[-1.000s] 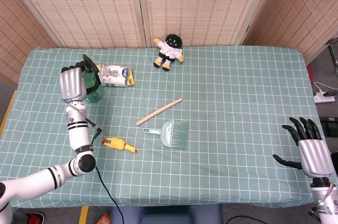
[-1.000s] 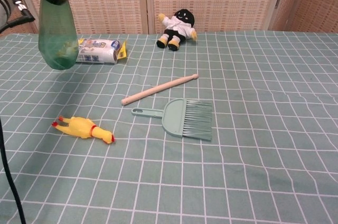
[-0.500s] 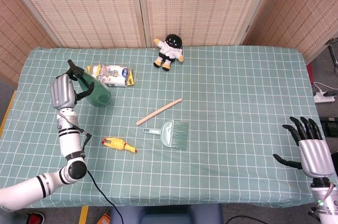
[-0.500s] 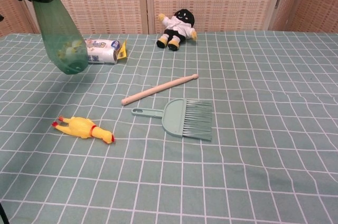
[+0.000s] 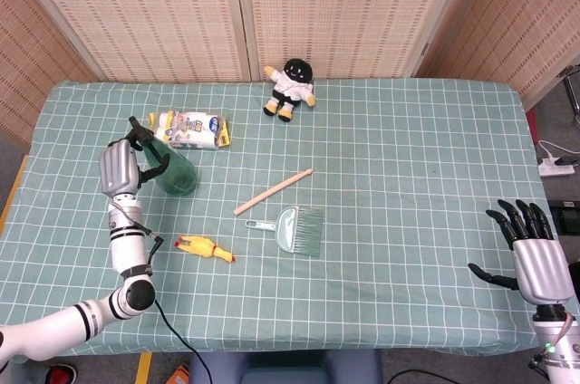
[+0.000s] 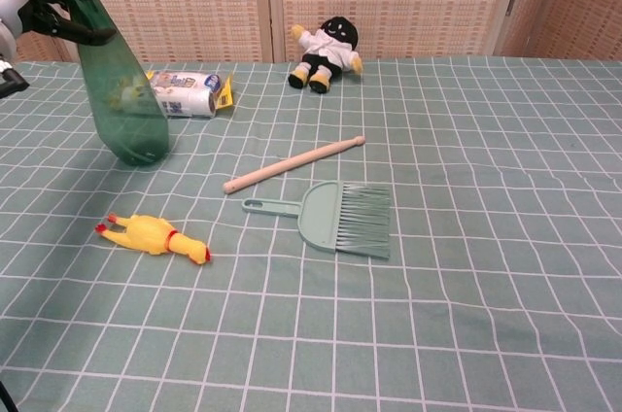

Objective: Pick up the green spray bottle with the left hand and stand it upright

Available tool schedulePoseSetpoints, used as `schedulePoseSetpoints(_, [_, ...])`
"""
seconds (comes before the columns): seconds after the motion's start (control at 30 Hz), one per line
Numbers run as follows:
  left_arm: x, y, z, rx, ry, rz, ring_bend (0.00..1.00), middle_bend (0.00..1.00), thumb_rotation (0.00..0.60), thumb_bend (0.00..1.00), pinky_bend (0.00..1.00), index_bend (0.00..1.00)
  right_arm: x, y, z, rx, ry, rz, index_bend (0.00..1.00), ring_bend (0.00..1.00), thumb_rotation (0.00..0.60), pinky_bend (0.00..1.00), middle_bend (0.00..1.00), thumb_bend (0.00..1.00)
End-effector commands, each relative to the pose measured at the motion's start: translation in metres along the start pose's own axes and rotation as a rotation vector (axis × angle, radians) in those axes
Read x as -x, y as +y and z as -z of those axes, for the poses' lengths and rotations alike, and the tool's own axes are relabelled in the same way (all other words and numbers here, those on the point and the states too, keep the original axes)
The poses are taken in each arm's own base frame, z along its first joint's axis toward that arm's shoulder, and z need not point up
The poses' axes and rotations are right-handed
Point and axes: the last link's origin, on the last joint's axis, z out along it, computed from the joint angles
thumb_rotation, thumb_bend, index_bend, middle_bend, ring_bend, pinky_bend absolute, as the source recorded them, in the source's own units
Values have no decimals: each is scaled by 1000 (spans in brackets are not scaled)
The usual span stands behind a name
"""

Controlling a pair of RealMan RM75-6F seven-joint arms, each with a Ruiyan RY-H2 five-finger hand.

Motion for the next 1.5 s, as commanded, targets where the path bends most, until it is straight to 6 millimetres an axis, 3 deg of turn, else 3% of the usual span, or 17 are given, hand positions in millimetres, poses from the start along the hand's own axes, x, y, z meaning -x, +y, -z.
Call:
schedulePoseSetpoints(0.03, [0,1,0,1,-3,8,389,514,600,270,286,314,0,0,0,0,-1,0,195,29,600,41,94,0])
schedulePoseSetpoints(0.23, [-1,-1,2,4,-5,25,366,474,600,241,250,264,0,0,0,0,-2,0,201,29,600,41,93,0])
schedulePoseSetpoints(0.43, [-3,-4,3,24,-11,30,260,290,600,197,194,64,0,0,0,0,-3,1,210,28,600,41,93,0])
schedulePoseSetpoints(0.67, [-3,-6,4,34,-33,30,228,252,600,179,175,8,0,0,0,0,-3,0,211,29,600,41,93,0])
schedulePoseSetpoints(0.93, [-7,-17,5,24,-54,-2,60,95,600,167,93,0,0,0,1,-1,-6,-4,211,29,600,41,93,0])
schedulePoseSetpoints(1.2, [-38,-40,5,-30,-12,-20,52,76,600,167,92,0,-1,1,1,-6,-9,-18,213,29,600,41,93,0])
schedulePoseSetpoints(1.37, [-58,-71,27,-87,-93,-140,61,93,600,211,121,7,-1,0,1,-10,-17,-25,215,29,600,41,93,0])
schedulePoseSetpoints(1.5, [-78,-96,59,-15,-173,-285,139,168,600,253,195,107,-1,0,0,-10,-22,-22,216,28,600,41,93,0])
